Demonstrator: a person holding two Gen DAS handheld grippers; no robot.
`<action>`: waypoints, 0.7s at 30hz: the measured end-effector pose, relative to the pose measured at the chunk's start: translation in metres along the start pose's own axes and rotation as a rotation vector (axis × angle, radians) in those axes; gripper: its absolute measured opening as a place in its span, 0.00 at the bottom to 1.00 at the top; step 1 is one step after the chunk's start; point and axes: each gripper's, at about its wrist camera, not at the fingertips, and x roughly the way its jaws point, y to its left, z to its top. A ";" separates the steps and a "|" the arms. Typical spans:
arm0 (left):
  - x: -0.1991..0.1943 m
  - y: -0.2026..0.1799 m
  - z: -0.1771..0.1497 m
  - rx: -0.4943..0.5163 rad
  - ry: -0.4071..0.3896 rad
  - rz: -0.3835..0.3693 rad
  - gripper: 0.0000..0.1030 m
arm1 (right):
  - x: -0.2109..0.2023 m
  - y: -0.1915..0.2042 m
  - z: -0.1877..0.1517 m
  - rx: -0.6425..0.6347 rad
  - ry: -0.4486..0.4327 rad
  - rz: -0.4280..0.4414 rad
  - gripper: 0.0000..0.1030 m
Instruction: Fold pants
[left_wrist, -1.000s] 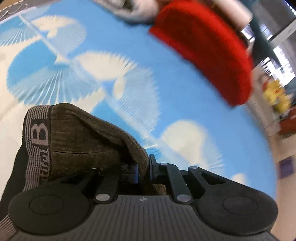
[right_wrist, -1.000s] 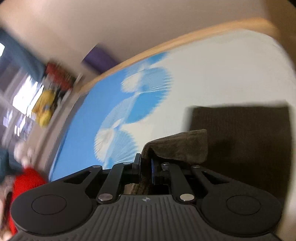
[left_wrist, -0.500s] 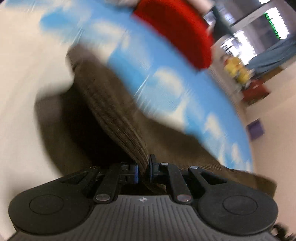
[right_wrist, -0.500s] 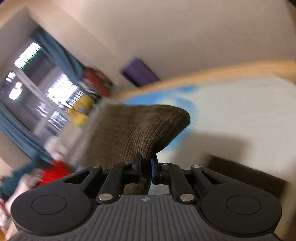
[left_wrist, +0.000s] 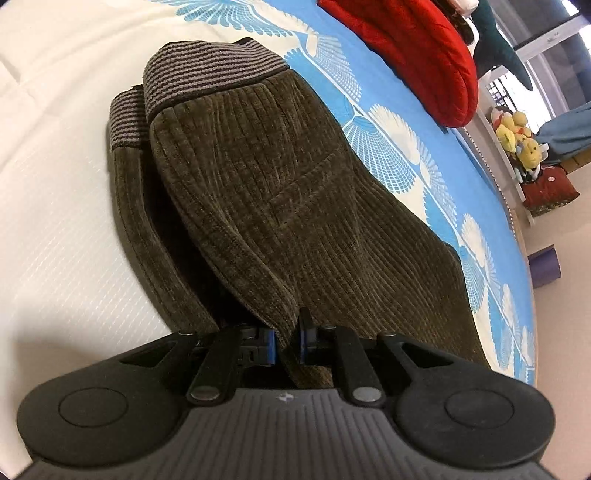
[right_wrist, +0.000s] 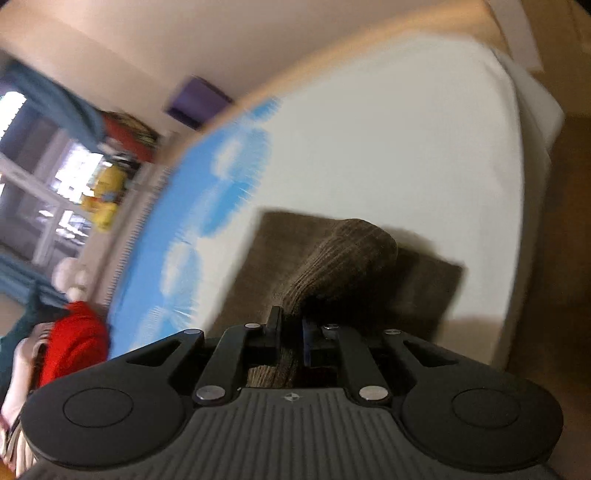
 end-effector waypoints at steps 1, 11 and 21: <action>0.003 -0.009 0.003 -0.002 0.003 -0.001 0.12 | -0.006 0.000 0.001 -0.004 -0.008 0.010 0.10; 0.003 -0.014 0.007 0.008 0.011 0.013 0.14 | 0.014 -0.083 -0.019 0.201 0.074 -0.015 0.12; -0.017 -0.002 0.016 -0.037 -0.068 -0.039 0.65 | 0.007 -0.077 0.007 0.218 -0.048 -0.058 0.42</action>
